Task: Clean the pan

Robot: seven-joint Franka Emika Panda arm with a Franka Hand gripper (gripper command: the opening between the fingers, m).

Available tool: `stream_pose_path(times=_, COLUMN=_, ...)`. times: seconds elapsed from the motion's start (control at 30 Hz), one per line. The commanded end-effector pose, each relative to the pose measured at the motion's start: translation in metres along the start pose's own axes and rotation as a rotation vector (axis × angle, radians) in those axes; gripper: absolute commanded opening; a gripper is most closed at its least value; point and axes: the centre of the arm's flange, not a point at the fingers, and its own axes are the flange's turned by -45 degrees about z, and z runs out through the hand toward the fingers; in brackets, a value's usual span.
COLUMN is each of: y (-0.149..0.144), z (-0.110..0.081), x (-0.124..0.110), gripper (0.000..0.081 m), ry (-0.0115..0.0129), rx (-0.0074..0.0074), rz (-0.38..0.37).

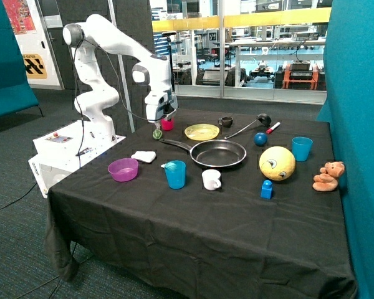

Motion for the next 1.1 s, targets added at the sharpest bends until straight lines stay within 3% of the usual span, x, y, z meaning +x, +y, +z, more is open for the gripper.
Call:
stream_pose_path(times=0.0, y=0.017, z=0.017, x=-0.010, gripper=0.0526, ry=0.0003, rx=0.0002, rz=0.012)
stream_pose_path(times=0.57, y=0.044, z=0.039, x=-0.022, gripper=0.0551, ry=0.0003, rx=0.0002, rz=0.022)
stream_pose_path(times=0.77, y=0.047, z=0.039, x=-0.021, gripper=0.0623, ry=0.0003, rx=0.0002, rz=0.019)
stream_pose_path(times=0.9, y=0.045, z=0.038, x=-0.018, gripper=0.0722, ry=0.0003, rx=0.0002, rz=-0.008)
stream_pose_path(times=1.07, y=0.041, z=0.041, x=-0.016, gripper=0.0758, ry=0.0003, rx=0.0002, rz=-0.033)
